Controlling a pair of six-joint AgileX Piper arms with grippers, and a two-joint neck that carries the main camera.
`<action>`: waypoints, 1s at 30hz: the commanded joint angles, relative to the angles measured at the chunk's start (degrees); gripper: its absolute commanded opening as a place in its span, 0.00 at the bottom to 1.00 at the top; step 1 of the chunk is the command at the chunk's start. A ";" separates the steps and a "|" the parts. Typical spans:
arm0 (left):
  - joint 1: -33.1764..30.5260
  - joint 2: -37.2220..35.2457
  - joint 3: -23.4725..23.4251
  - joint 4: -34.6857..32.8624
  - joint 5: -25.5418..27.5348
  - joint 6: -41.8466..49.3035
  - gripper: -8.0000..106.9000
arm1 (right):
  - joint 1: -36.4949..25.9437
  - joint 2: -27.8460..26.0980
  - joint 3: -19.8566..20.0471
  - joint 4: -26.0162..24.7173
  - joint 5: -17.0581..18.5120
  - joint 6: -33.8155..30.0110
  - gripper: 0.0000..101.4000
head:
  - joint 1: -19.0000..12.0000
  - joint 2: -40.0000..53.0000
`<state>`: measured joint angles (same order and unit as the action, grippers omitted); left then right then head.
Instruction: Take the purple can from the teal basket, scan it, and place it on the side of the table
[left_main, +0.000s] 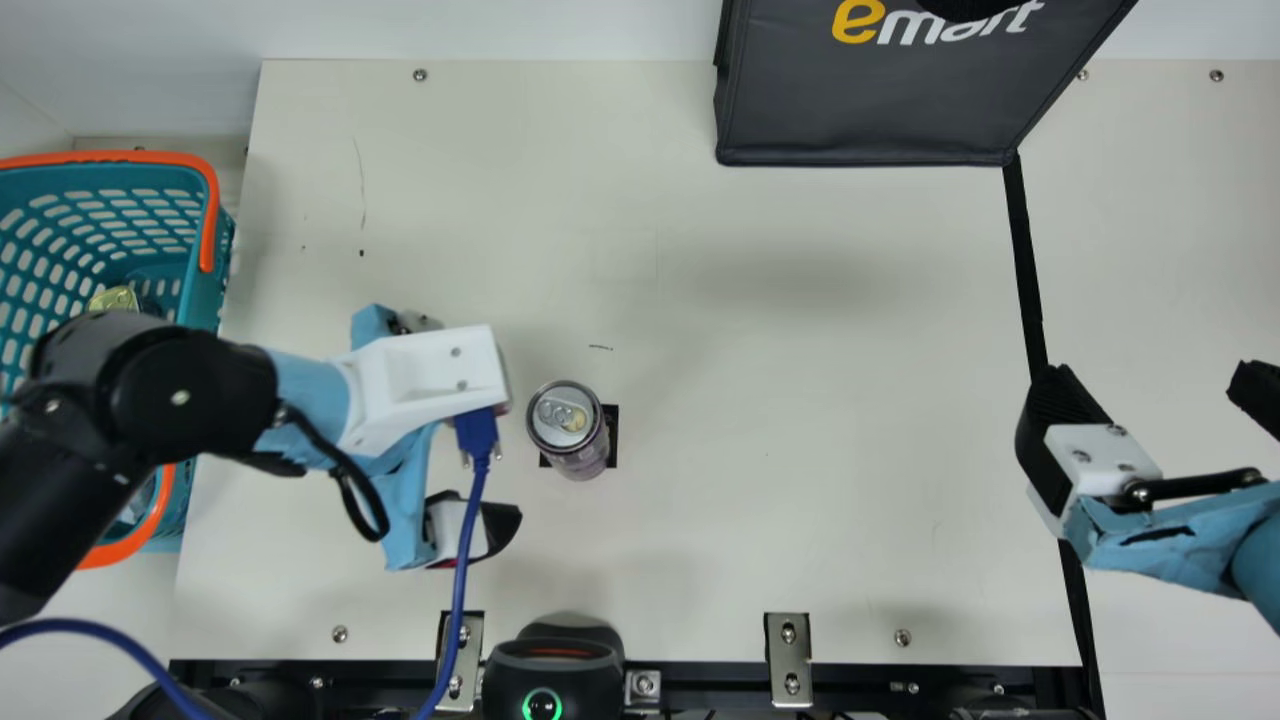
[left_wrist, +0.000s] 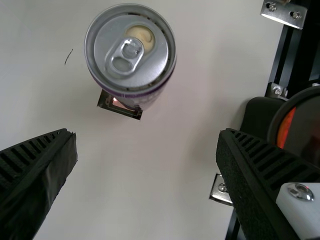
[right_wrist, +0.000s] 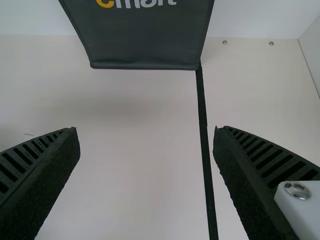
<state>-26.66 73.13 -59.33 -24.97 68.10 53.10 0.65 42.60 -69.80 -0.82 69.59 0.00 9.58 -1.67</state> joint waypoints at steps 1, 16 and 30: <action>0.47 -2.29 0.47 -0.16 0.29 -1.30 0.85 | 0.00 0.00 0.00 0.00 0.00 0.00 0.94 | -1.66 0.09; 1.16 -8.68 2.89 0.32 1.42 -5.73 0.85 | 0.00 0.00 0.00 0.00 0.00 0.00 0.94 | -1.66 0.09; 1.10 -8.17 2.77 -0.61 0.73 -5.66 0.85 | 0.00 0.00 0.00 0.00 0.00 0.00 0.94 | -1.66 0.09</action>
<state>-25.46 64.85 -56.46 -25.38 68.90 47.31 0.65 42.60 -69.80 -0.82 69.59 0.00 9.58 -1.67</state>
